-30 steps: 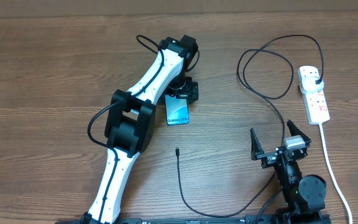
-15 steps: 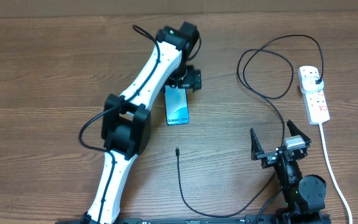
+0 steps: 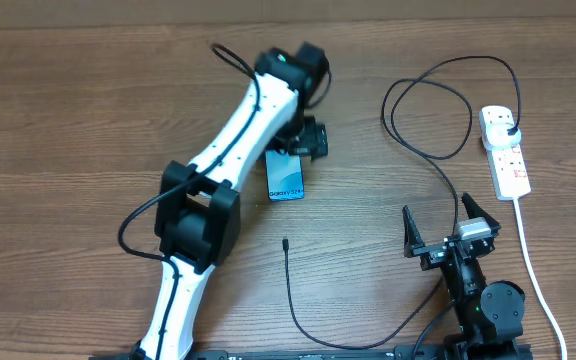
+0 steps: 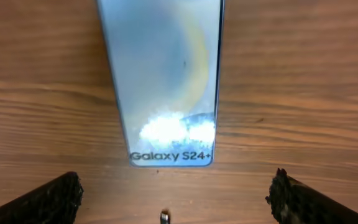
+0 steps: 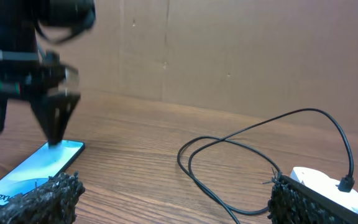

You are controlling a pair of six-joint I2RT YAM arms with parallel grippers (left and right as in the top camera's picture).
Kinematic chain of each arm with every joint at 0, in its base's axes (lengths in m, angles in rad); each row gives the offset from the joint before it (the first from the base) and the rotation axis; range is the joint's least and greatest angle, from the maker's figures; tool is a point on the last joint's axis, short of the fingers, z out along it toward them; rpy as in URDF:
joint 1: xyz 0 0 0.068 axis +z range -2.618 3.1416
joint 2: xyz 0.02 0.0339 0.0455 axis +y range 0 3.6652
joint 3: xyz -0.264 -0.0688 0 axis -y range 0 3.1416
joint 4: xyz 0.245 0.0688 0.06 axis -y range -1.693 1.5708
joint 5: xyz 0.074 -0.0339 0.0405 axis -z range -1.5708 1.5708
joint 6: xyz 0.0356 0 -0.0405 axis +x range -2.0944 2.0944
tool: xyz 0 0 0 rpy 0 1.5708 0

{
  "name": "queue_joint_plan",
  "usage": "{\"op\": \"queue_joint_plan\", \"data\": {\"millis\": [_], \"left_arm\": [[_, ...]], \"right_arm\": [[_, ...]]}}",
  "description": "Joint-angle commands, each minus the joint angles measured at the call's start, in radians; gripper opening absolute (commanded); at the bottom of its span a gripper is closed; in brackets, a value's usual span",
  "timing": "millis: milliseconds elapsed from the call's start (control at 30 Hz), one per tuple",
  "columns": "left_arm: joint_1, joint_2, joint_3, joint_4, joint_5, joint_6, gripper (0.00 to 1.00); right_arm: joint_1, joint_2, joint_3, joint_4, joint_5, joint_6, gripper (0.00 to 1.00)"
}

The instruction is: Plug charger to phone and switch on socket

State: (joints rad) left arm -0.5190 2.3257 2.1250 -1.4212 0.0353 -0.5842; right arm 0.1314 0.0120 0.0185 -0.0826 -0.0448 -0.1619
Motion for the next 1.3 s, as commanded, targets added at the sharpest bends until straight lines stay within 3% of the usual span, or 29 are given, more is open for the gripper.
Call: {"op": "queue_joint_plan", "data": {"millis": [0, 233, 733, 1000, 1267], "left_arm": [[-0.01, 0.01, -0.081, 0.05, -0.017, -0.056, 1.0], [-0.003, 0.01, -0.174, 0.174, -0.024, -0.085, 1.0], [0.015, 0.01, -0.181, 0.229, -0.091, -0.086, 1.0], [0.016, 0.01, -0.296, 0.304, -0.091, -0.085, 1.0], [0.012, 0.01, -0.401, 0.405, 0.006, -0.063, 1.0]], "right_arm": [[-0.002, -0.009, -0.011, 0.002, -0.002, -0.007, 1.0], [-0.002, -0.009, -0.011, 0.002, -0.002, -0.008, 1.0], [-0.002, -0.009, -0.011, 0.002, -0.002, -0.007, 1.0], [-0.002, -0.009, -0.011, 0.002, -0.002, -0.008, 1.0], [-0.002, -0.009, -0.011, 0.002, -0.002, -0.008, 1.0]]}}
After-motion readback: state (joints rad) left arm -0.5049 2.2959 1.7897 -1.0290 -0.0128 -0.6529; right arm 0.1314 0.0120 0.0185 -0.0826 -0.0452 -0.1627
